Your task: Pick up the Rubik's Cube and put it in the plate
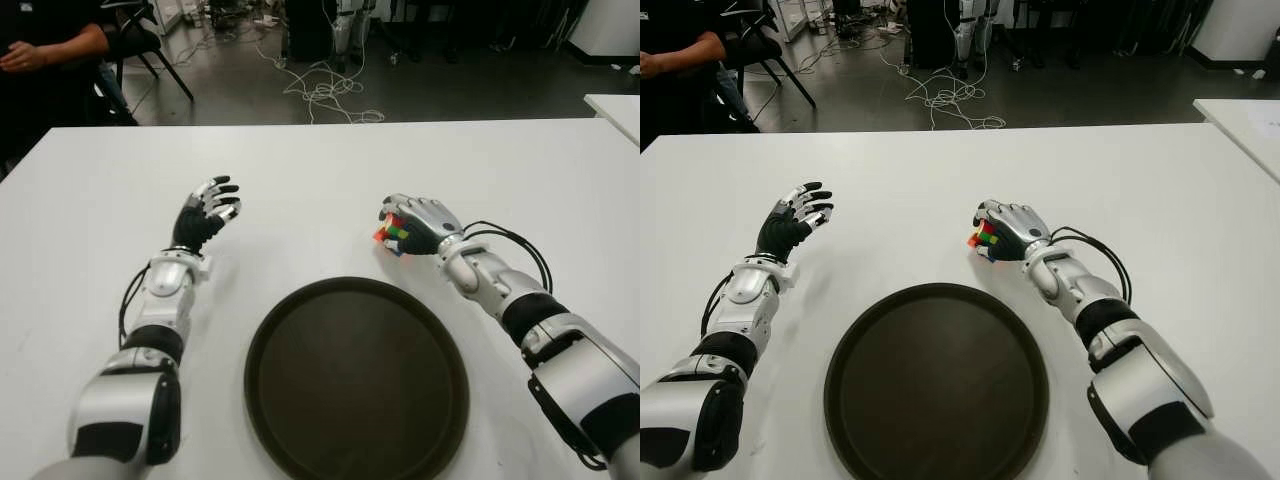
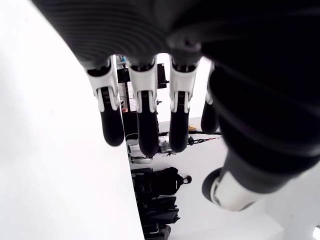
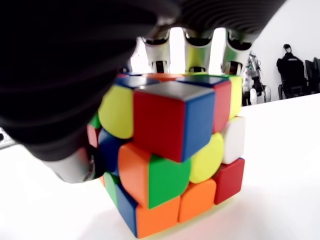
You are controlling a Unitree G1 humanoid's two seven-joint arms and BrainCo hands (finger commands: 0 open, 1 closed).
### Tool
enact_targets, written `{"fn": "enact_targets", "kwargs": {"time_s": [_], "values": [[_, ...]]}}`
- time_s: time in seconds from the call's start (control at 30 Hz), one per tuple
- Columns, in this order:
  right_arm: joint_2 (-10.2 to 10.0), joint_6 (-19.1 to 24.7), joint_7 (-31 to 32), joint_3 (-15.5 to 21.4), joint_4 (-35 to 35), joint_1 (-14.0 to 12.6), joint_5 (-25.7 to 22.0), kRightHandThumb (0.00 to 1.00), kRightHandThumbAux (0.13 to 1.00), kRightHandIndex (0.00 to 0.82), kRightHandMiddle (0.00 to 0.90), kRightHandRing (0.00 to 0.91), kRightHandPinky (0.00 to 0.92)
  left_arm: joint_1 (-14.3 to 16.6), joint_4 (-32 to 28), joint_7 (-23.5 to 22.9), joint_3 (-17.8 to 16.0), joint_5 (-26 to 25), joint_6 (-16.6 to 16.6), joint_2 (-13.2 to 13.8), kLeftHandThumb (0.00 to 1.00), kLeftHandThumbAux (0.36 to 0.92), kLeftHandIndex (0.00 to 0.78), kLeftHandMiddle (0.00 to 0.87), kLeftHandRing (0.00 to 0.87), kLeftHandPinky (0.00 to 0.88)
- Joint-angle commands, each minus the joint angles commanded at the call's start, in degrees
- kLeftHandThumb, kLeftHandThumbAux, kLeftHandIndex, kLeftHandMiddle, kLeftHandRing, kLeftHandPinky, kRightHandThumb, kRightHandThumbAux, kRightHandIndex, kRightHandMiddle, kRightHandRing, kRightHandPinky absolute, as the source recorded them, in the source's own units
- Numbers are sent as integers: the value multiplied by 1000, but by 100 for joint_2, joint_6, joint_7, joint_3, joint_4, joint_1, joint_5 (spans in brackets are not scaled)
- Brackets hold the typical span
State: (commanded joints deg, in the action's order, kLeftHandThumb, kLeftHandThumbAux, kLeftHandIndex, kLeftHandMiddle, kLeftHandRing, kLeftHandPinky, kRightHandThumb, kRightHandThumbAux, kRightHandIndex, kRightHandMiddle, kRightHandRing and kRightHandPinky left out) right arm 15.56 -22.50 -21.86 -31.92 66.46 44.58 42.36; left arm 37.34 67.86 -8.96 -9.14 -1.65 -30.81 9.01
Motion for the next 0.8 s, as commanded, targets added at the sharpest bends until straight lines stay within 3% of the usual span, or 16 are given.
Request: {"fn": "enact_targets", "kwargs": {"time_s": [0.2, 0.27, 0.43, 0.57, 0.8], "values": [[185, -123, -300, 16, -416, -82, 47, 936, 673, 397, 448, 480, 383, -4, 2, 27, 39, 51, -32, 9, 160, 792, 199, 259, 248, 250], [338, -113, -324, 78, -916, -213, 48, 936, 672, 403, 444, 479, 384, 5, 8, 33, 46, 61, -31, 14, 160, 789, 200, 259, 249, 253], [662, 46, -423, 297, -2325, -676, 115, 935, 674, 395, 439, 493, 453, 13, 16, 59, 61, 83, -32, 24, 150, 784, 200, 255, 246, 246], [966, 27, -526, 728, -4077, -1287, 76, 931, 678, 366, 444, 514, 528, 15, 26, 66, 55, 78, -30, 23, 148, 786, 204, 253, 244, 241], [900, -175, -705, 1073, -5393, -1941, 15, 932, 681, 336, 475, 569, 691, 43, 62, 77, 48, 76, 3, 27, 135, 777, 207, 258, 247, 238]]}}
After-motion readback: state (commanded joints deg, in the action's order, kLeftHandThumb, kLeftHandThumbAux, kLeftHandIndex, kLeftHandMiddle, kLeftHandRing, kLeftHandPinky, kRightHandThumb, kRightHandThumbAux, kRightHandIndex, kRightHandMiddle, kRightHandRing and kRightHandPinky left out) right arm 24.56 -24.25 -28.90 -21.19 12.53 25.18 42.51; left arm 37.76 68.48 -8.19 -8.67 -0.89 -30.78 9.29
